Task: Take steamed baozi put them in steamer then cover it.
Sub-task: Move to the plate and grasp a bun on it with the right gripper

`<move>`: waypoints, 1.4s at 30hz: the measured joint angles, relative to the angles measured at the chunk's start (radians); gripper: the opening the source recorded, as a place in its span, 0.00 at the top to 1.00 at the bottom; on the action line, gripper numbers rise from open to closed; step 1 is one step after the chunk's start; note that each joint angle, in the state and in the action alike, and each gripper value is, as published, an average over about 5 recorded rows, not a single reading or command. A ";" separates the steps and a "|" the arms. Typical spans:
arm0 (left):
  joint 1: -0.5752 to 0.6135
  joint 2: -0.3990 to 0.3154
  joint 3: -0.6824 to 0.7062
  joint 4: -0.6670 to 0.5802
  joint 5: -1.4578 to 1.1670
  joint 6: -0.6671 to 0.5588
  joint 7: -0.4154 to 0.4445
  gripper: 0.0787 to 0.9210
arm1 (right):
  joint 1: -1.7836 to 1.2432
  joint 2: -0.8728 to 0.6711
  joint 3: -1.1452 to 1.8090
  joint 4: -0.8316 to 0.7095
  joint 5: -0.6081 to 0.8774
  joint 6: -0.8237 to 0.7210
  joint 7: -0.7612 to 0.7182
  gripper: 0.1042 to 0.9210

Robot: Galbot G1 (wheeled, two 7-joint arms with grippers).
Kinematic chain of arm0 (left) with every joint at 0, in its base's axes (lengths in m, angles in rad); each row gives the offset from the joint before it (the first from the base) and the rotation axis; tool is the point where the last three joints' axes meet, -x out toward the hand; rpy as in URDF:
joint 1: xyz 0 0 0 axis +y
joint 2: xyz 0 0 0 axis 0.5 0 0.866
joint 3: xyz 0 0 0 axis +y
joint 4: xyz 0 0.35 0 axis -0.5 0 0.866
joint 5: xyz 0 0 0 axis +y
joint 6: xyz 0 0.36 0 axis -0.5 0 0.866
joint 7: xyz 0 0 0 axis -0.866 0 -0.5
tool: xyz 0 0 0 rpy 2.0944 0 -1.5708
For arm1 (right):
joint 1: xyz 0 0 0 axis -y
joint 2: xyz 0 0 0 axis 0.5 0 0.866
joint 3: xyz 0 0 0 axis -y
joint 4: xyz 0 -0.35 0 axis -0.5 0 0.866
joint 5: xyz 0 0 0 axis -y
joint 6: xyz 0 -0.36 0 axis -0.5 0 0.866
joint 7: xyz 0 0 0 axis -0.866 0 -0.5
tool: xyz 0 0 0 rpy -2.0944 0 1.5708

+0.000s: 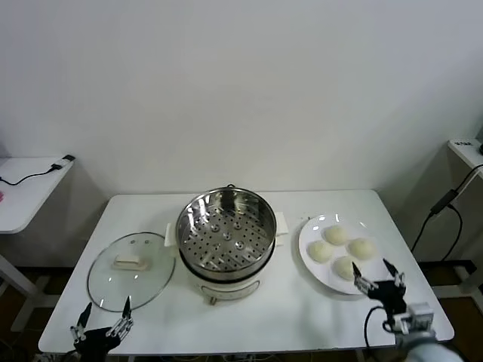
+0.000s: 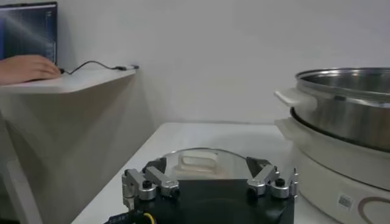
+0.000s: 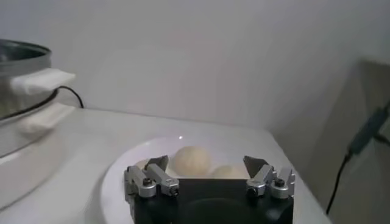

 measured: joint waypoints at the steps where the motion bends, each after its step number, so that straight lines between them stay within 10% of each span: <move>1: 0.000 0.000 0.001 0.000 0.002 -0.003 0.001 0.12 | 0.032 -0.019 -0.021 -0.013 -0.004 -0.001 -0.023 0.12; 21: -0.004 -0.007 0.021 0.018 0.066 -0.057 0.029 0.12 | 1.300 -0.178 -1.236 -0.653 -0.207 0.303 -0.951 0.12; 42: -0.003 -0.020 0.015 0.016 0.081 -0.052 0.041 0.12 | 1.473 0.133 -1.579 -1.056 -0.258 0.299 -1.081 0.12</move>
